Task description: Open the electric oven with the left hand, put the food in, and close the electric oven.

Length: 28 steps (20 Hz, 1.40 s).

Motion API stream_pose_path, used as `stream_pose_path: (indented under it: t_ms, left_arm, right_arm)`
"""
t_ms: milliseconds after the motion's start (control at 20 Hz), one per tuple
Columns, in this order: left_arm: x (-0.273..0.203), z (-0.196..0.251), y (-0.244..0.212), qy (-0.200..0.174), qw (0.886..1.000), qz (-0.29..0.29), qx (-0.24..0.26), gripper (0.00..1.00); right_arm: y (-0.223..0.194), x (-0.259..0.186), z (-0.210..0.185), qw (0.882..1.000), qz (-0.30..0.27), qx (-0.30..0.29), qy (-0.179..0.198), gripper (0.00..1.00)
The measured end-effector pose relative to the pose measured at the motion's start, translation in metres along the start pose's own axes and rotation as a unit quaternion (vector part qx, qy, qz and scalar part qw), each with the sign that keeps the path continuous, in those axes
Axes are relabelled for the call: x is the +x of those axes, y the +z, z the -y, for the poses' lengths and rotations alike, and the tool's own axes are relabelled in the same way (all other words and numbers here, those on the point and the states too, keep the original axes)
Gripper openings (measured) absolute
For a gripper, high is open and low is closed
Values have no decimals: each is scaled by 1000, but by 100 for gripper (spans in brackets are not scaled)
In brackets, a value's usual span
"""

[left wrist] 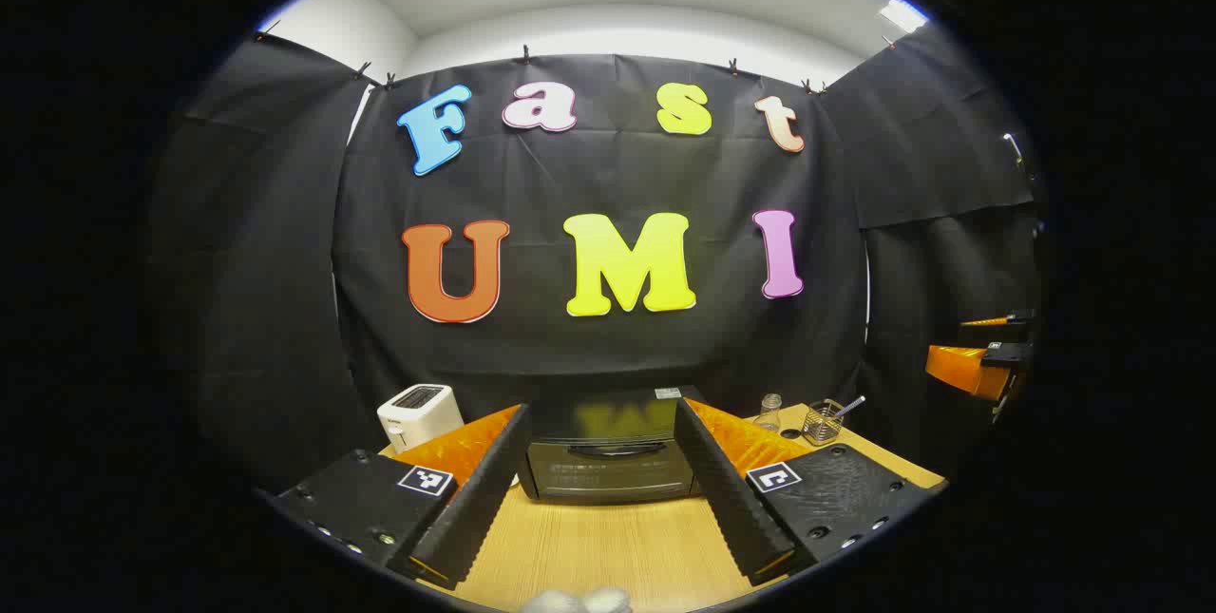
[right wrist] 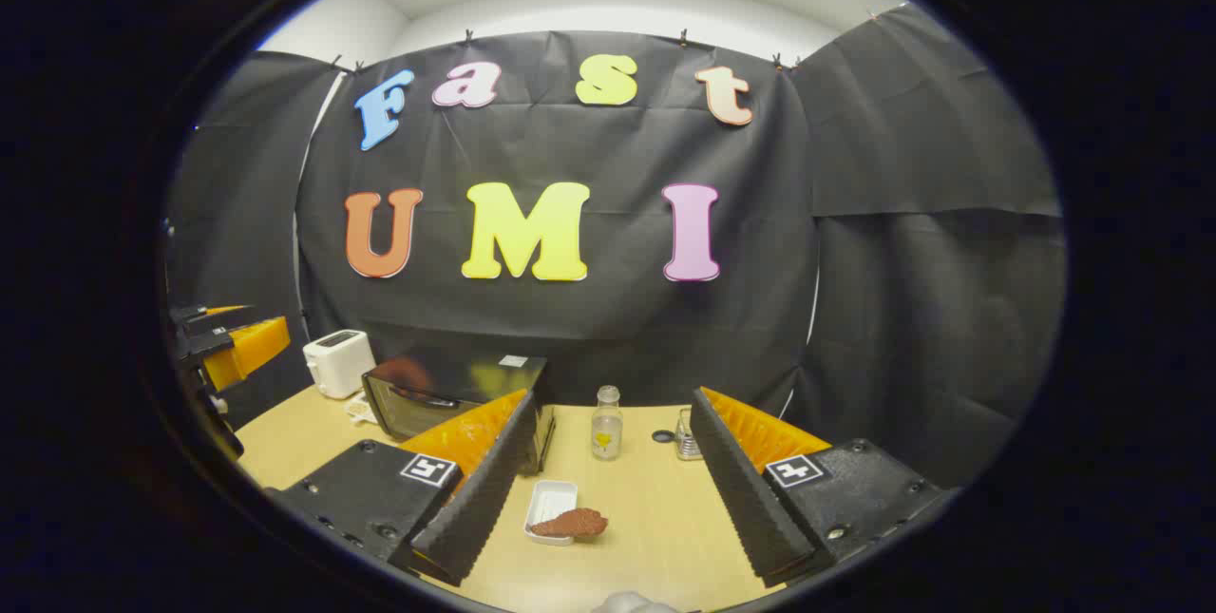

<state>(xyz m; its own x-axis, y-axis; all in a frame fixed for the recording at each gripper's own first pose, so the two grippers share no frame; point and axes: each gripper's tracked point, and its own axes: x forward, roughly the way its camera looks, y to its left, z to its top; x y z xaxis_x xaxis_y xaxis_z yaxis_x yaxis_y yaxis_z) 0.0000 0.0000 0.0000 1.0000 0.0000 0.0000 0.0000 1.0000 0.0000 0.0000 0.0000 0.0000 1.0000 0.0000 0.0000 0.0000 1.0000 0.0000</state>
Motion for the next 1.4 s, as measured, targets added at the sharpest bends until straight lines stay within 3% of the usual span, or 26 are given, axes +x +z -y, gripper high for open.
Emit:
stream_pose_path:
  t_ms: [550,600,650,850,1400]
  left_arm:
    - [24,16,-18,-13,1000,-11,-5,96]
    - [29,17,-19,-12,1000,-10,-4,100]
    - [34,18,-23,-14,1000,-12,-4,96]
    - [66,31,-41,-30,999,-22,-1,96]
    - [188,20,-116,-17,997,-76,0,96]
  right_arm:
    - [-7,0,9,1000,-13,-9,-7,100]
    - [-7,2,12,1000,-15,-9,-9,100]
    - [-9,2,13,1000,-18,-9,-10,100]
    - [-16,6,18,999,-31,-6,-13,100]
    - [-33,14,34,997,-66,2,-43,100]
